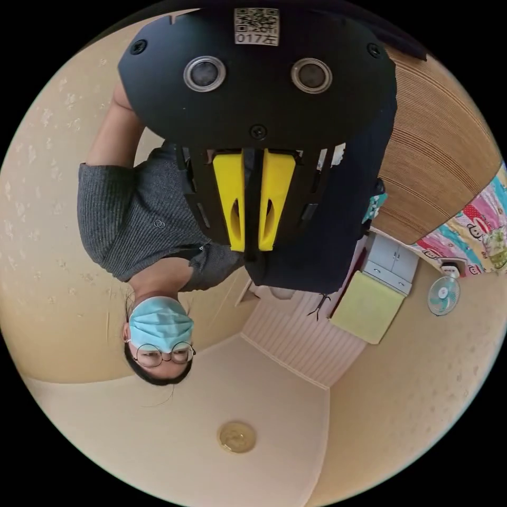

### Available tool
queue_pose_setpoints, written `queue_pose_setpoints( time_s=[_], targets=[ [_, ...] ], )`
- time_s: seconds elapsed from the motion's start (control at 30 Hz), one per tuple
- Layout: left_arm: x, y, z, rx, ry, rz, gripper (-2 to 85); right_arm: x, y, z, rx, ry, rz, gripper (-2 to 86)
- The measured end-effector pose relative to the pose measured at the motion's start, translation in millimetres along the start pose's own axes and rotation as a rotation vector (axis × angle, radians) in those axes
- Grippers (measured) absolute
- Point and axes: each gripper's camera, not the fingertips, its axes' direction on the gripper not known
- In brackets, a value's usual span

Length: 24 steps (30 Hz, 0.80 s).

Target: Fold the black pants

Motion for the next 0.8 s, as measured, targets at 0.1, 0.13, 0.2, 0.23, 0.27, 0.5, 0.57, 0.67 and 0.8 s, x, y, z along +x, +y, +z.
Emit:
queue_pose_setpoints(
  time_s=[0.1,0.13,0.2,0.23,0.27,0.5,0.57,0.67,0.8],
  targets=[
    [-57.2,23.5,80.9,-0.022,0.156,-0.096,4.2,44.7,4.0,-32.5,0.118,-0.114,0.049,16.7],
    [-66.4,27.6,95.5,-0.038,0.164,-0.116,4.1,43.6,12.1,-48.1,0.186,-0.032,0.004,8.9],
    [-90.0,39.5,140.8,-0.108,0.192,-0.152,4.2,31.0,30.7,-67.6,0.295,0.051,-0.069,1.7],
    [-94.2,41.6,147.9,-0.118,0.197,-0.16,4.2,13.4,42.1,-75.5,0.327,0.056,-0.164,0.5],
    [-100.8,44.4,157.5,-0.133,0.218,-0.165,4.3,-11.5,54.8,-81.3,0.36,0.097,-0.263,0.0],
    [-135.9,47.5,141.0,-0.281,-0.081,-0.347,8.2,-181.5,141.3,-20.3,0.498,0.678,-0.852,-0.7],
    [-146.4,48.7,126.1,-0.29,-0.307,-0.44,9.0,-219.6,164.4,49.3,0.442,0.98,-1.055,-0.8],
    [-158.9,47.9,89.3,-0.109,-0.482,-0.504,10.9,-226.8,177.8,162.1,0.311,1.484,-1.228,-0.8],
    [-198.4,59.4,45.5,0.071,-0.66,-0.618,19.7,-187.8,171.3,267.4,0.058,1.802,-1.306,-0.8]
  ],
)
